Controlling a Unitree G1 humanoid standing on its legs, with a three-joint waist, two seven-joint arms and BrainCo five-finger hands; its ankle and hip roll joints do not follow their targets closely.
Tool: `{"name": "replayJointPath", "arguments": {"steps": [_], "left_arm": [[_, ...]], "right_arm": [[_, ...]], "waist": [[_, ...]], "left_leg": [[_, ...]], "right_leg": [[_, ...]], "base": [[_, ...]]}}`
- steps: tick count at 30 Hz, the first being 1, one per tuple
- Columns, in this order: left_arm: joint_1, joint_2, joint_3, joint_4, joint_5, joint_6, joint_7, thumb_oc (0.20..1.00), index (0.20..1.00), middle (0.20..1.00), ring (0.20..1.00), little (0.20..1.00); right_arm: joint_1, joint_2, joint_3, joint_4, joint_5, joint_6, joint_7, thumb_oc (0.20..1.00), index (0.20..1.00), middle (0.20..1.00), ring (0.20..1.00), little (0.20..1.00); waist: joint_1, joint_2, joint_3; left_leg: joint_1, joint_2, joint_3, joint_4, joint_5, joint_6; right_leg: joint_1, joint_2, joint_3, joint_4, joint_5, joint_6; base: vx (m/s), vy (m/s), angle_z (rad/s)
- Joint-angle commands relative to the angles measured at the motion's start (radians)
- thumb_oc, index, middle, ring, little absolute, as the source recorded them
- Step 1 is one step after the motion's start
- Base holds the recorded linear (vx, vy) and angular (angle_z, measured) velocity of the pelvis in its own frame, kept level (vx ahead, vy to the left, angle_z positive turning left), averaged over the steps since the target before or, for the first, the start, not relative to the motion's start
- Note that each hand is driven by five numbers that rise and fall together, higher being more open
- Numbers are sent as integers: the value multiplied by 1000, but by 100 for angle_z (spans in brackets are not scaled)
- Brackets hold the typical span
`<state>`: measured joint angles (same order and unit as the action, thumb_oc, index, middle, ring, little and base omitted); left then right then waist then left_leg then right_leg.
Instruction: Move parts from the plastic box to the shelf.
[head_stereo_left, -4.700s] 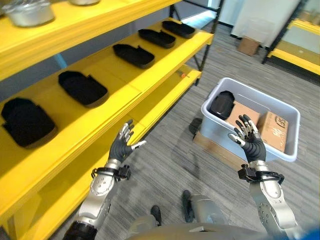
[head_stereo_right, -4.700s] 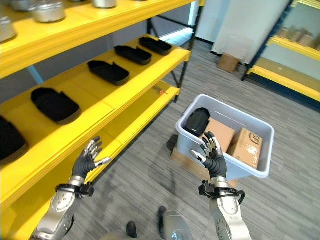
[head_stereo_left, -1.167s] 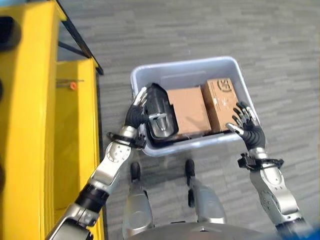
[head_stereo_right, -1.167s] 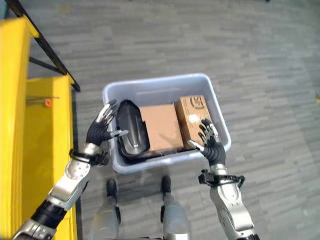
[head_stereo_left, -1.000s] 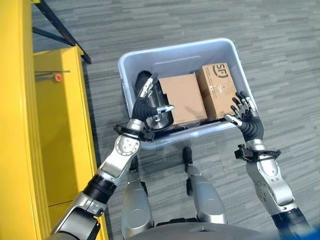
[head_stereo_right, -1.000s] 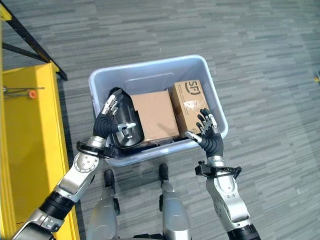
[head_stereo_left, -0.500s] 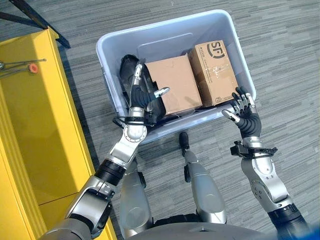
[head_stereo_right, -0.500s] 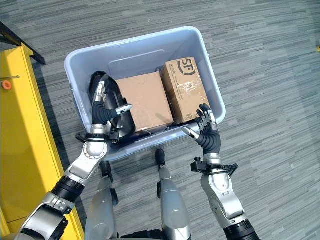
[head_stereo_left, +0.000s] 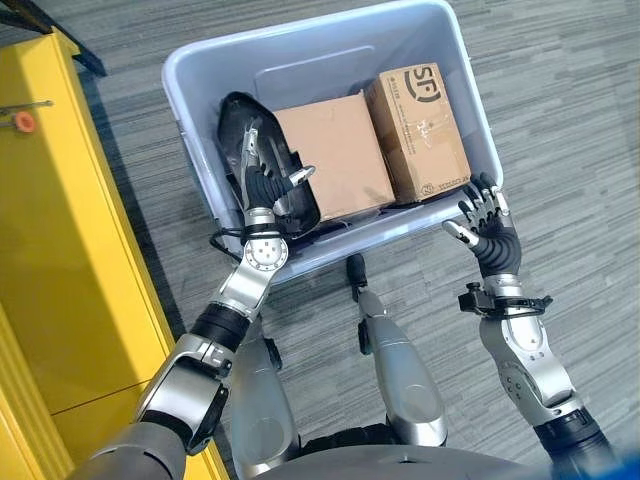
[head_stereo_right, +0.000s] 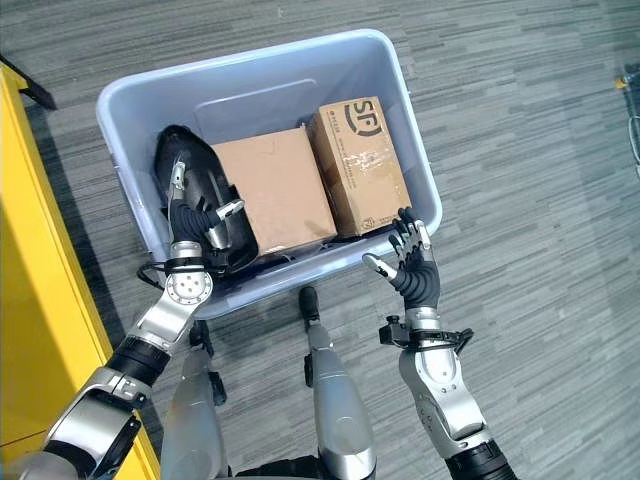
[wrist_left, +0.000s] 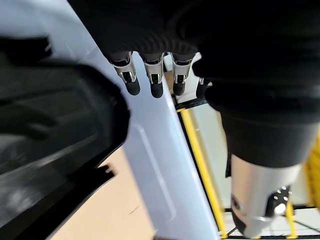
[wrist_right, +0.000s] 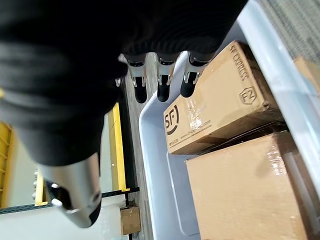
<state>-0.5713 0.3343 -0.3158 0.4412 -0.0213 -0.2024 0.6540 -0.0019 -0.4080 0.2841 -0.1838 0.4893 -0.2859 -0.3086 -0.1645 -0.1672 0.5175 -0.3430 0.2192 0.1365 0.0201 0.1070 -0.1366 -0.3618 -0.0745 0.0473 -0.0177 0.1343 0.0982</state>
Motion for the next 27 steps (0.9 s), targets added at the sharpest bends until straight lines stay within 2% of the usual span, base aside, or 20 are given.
{"name": "replayJointPath", "arguments": {"steps": [1,9,10,16,21,22,26,27], "left_arm": [[-114,16,10,126,-57,-25,36,1000,1000,1000,1000,1000],[-298,39,8,409,-163,-5,15,1000,1000,1000,1000,1000],[-319,42,12,436,-183,-5,9,1000,1000,1000,1000,1000],[-431,77,13,593,-238,25,-32,1000,1000,1000,1000,1000],[-449,80,-18,621,-205,42,-58,1000,1000,1000,1000,1000],[-440,79,-48,615,-154,52,-74,1000,1000,1000,1000,1000],[-424,77,-82,600,-108,56,-98,1000,1000,1000,1000,1000],[-418,82,-116,580,-47,63,-111,1000,1000,1000,1000,1000]], "right_arm": [[-25,-29,-38,-112,31,-75,-4,1000,1000,1000,1000,1000],[-17,-43,-13,-130,54,-84,11,1000,1000,1000,1000,1000],[-10,-47,-9,-135,57,-87,15,1000,1000,1000,1000,1000],[12,-65,2,-147,77,-84,43,1000,1000,1000,1000,1000],[22,-68,-6,-147,90,-83,58,1000,1000,1000,1000,1000],[34,-71,-17,-154,97,-85,68,1000,1000,1000,1000,1000],[39,-77,-28,-156,100,-86,81,1000,1000,1000,1000,1000],[41,-77,-34,-152,102,-85,88,1000,1000,1000,1000,1000]], "waist": [[-25,-26,-33],[-76,-52,-41],[-83,-48,-45],[-113,-45,-53],[-121,-35,-54],[-122,-26,-55],[-120,-12,-56],[-118,-4,-55]], "left_leg": [[-56,25,18,111,-38,-6],[-96,34,39,124,-40,-12],[-86,37,40,127,-70,-20],[-94,41,61,130,-76,-23],[-93,38,69,127,-78,-24],[-91,35,72,126,-78,-23],[-86,31,76,122,-78,-23],[-82,28,79,121,-79,-23]], "right_leg": [[-113,-5,16,193,-93,16],[-167,10,35,190,-74,22],[-161,14,37,193,-95,27],[-185,24,59,185,-83,33],[-186,21,66,178,-78,35],[-186,19,69,176,-78,34],[-185,16,74,174,-79,35],[-183,14,76,172,-77,35]], "base": [[-6,4,-3],[14,16,-10],[98,50,-13],[28,28,-18],[8,12,-8],[0,0,0],[5,9,0],[11,42,-1]]}}
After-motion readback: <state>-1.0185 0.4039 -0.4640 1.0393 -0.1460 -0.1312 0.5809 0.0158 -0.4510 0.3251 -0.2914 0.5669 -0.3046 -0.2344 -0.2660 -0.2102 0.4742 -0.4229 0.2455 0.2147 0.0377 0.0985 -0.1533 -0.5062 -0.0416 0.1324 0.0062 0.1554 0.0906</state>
